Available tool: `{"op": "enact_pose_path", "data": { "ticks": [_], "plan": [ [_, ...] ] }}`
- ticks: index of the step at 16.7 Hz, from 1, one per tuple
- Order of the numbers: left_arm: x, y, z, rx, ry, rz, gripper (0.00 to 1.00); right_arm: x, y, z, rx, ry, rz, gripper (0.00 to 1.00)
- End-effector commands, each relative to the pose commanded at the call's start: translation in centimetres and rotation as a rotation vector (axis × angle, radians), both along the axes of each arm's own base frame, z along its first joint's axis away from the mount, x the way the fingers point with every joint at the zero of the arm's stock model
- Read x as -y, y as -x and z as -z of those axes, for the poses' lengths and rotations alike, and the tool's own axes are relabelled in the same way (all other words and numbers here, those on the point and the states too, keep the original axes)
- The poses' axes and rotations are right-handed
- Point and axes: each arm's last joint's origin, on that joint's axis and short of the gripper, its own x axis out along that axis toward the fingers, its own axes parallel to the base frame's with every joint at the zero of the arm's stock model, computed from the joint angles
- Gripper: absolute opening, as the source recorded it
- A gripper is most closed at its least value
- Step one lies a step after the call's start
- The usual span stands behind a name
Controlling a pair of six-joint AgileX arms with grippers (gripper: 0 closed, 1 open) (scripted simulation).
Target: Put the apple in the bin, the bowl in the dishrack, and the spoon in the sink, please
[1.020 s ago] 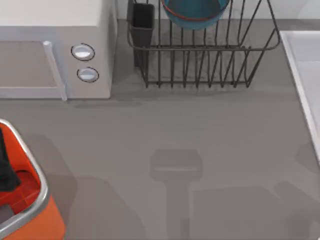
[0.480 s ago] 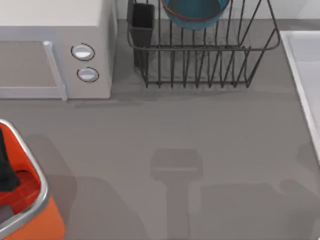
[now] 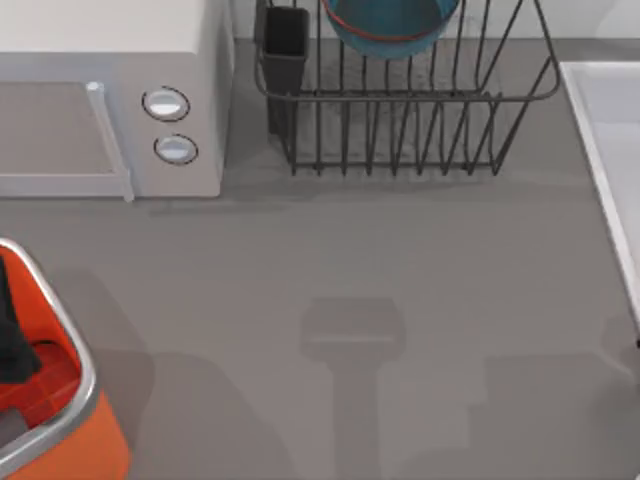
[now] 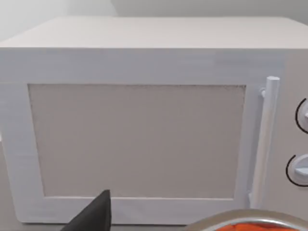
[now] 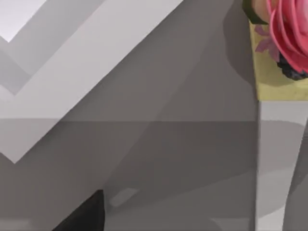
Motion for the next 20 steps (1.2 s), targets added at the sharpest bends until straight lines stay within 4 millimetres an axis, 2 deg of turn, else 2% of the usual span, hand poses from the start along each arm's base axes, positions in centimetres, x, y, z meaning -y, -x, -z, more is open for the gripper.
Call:
{"op": "enact_pose_path", "data": {
  "ticks": [2, 6, 19, 20],
  "plan": [
    [0.0, 0.0, 0.0, 0.0, 0.0, 0.0, 1.0, -0.01, 0.24, 0.92, -0.005, 0.0, 0.0, 1.0],
    [0.0, 0.0, 0.0, 0.0, 0.0, 0.0, 1.0, -0.01, 0.27, 1.03, -0.006, 0.0, 0.0, 1.0],
    [0.0, 0.0, 0.0, 0.0, 0.0, 0.0, 1.0, -0.01, 0.27, 1.03, -0.006, 0.0, 0.0, 0.02],
    [0.0, 0.0, 0.0, 0.0, 0.0, 0.0, 1.0, -0.01, 0.27, 1.03, -0.006, 0.0, 0.0, 0.0]
  ]
}}
